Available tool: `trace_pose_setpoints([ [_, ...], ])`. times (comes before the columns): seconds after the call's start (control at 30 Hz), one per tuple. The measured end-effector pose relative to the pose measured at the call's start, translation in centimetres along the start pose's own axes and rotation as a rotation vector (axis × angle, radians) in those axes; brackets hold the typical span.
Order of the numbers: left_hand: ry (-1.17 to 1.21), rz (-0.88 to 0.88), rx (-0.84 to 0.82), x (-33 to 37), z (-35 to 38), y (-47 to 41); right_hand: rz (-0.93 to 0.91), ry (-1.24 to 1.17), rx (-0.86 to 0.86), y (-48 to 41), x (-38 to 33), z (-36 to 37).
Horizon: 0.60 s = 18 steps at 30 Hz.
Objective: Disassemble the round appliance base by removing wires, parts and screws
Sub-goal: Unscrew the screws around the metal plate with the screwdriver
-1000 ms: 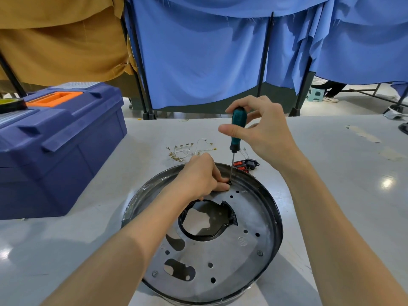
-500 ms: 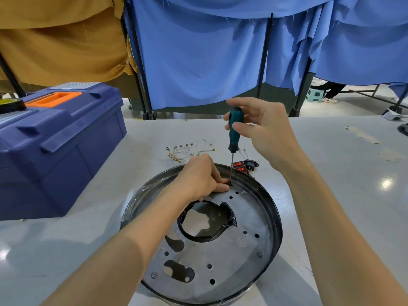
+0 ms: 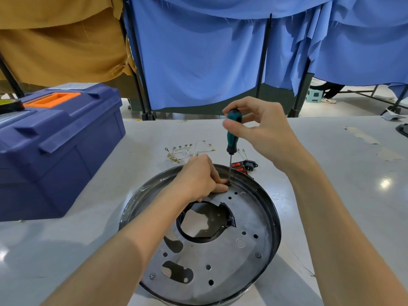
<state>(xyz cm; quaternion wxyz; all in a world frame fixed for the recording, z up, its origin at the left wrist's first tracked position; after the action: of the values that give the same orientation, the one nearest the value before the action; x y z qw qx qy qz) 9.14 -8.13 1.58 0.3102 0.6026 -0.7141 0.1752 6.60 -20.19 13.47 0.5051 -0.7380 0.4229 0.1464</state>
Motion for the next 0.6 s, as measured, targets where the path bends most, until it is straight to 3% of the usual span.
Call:
trace_pose_setpoints([
  [0.6,0.008,0.023,0.011,0.2,-0.2,0.0,-0.004,0.071,0.025,-0.1,-0.4,-0.4],
])
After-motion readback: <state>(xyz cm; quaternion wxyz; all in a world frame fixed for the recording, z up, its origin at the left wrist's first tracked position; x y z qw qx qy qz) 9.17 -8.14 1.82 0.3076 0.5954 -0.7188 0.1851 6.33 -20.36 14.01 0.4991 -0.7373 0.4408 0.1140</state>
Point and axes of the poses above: each hand's wrist, its own y-axis away from the middle knuckle, its own z-axis out of the palm, x = y × z, the point moved 9 cm from there along -y, towards the middle knuckle, and after that the axes turned 7 degrees about -z, right-handed, at the moved point
